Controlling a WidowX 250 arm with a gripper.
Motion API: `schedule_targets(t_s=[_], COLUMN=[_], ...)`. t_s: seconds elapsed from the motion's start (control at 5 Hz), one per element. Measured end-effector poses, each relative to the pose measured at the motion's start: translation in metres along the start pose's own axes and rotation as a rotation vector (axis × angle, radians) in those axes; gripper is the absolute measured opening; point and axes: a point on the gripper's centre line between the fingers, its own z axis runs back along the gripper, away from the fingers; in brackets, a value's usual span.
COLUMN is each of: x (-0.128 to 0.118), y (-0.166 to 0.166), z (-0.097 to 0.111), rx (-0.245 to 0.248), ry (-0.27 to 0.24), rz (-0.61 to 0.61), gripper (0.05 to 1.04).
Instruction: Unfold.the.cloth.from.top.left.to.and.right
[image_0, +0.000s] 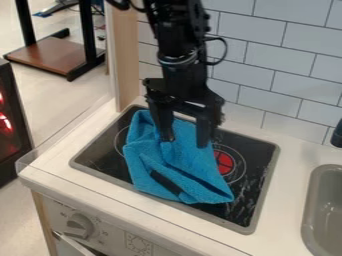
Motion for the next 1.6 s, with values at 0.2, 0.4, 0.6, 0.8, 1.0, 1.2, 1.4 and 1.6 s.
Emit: schedule_targets(t_s=[0.2,0.4,0.6,0.8,1.0,1.2,1.4,1.6], x=[0.013,0.018,0.016,0.021,0.019,0.021,0.023,0.02], y=[0.022,0.035,0.042,0.049,0.053,0.058,0.056,0.058], z=[-0.001,-0.005,-0.02,-0.025,-0.03,-0.04,-0.051,-0.066], rx=[0.02,0.083,0.12,0.152,0.182,0.245,0.234,0.236], ry=[-0.059,-0.055,-0.017,-0.014,0.003,0.03,0.051,0.087], rz=[0.203,0.264,0.289,0.294,0.298,0.298,0.282,0.272], gripper=[0.999,0.999,0.999,0.999,0.999,0.999,0.999,0.936])
